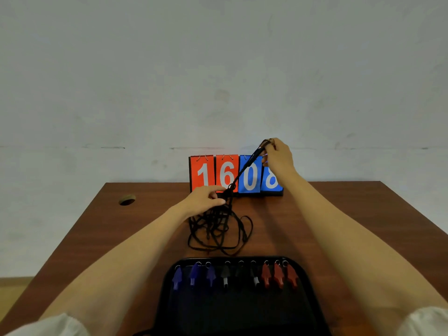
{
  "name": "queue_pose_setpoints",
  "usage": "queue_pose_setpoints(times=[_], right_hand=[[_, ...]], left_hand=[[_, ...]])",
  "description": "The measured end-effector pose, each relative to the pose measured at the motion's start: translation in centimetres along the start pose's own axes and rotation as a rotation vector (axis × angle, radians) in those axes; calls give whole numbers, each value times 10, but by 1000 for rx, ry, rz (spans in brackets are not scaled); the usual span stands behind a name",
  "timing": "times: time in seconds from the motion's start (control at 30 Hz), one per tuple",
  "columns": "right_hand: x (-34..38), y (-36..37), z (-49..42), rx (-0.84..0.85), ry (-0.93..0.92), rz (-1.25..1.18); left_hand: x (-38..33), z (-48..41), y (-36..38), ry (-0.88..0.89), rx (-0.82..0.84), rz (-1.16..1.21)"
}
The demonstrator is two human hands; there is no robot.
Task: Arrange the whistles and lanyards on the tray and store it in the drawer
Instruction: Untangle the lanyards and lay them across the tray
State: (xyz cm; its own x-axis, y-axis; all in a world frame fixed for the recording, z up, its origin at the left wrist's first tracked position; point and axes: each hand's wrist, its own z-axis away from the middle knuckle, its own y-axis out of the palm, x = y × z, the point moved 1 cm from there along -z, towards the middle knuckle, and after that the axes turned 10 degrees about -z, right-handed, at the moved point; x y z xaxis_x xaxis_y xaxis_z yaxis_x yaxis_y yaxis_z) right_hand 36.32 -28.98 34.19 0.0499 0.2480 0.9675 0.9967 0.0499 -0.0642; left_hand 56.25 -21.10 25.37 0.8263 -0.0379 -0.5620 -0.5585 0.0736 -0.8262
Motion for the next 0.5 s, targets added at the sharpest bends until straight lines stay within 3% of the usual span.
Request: queue_pose_setpoints(times=[0.33,0.5], right_hand=[[13,3,1,165,41,-171],[-5,-9,-2,111,-28,192]], left_hand=[[-26,-15,3,-11,-16,34],[-40,-20,-22,14,-349,-176]])
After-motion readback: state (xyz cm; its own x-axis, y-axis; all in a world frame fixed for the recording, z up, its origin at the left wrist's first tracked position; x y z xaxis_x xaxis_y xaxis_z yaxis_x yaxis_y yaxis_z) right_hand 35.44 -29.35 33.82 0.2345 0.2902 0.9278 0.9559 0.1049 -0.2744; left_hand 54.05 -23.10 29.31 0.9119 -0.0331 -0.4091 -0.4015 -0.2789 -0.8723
